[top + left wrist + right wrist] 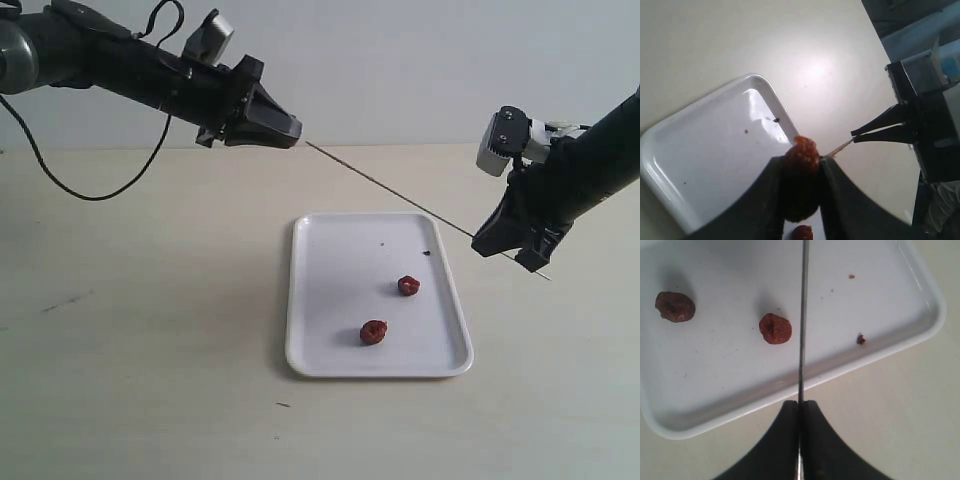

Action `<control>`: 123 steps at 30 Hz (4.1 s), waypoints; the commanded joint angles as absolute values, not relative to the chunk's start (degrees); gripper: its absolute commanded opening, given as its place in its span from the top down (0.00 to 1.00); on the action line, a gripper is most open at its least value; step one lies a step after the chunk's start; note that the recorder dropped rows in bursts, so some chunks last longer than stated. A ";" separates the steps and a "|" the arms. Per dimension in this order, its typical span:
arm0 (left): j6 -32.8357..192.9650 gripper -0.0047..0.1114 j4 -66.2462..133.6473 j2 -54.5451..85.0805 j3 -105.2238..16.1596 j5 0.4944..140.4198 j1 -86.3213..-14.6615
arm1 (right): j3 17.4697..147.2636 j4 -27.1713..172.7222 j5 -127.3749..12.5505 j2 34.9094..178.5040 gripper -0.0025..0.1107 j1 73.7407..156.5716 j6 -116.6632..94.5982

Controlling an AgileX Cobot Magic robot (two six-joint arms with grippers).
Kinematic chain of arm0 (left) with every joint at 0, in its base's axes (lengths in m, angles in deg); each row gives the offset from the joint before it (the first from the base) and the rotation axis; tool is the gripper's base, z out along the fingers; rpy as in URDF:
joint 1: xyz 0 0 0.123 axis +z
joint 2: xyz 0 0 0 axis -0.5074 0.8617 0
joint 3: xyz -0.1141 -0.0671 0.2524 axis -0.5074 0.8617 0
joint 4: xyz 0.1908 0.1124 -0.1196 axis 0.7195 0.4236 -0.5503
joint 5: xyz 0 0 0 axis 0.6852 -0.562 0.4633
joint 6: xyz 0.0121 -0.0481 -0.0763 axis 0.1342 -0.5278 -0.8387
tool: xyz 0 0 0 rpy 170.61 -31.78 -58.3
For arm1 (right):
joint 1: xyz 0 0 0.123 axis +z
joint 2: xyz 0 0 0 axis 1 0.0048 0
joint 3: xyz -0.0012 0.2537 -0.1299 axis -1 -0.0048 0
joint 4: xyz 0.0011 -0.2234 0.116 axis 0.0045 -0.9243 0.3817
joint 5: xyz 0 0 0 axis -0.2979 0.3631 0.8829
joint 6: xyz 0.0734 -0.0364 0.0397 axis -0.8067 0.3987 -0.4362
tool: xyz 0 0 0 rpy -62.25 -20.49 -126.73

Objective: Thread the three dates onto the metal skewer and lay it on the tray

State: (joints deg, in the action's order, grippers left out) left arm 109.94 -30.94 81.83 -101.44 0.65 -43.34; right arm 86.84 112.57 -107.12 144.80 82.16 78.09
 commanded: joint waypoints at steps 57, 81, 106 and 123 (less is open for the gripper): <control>113.22 0.73 -43.13 81.11 -101.27 0.49 -48.45 | 86.97 141.65 -109.78 144.96 0.98 82.01 93.27; 113.24 0.36 -35.78 81.11 -101.27 0.49 -47.06 | 86.97 142.71 -98.33 144.96 0.98 82.01 84.60; 97.71 0.44 21.79 81.11 -101.13 0.49 -70.94 | 86.97 139.33 -84.84 144.86 0.98 81.91 69.96; 90.97 0.44 28.03 81.11 -101.13 4.41 -77.87 | 86.97 139.85 -84.72 144.86 0.98 81.91 69.96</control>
State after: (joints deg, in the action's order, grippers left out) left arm 92.68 25.78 81.74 -101.33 3.59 -77.76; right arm 86.84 139.36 -84.93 145.20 81.96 69.89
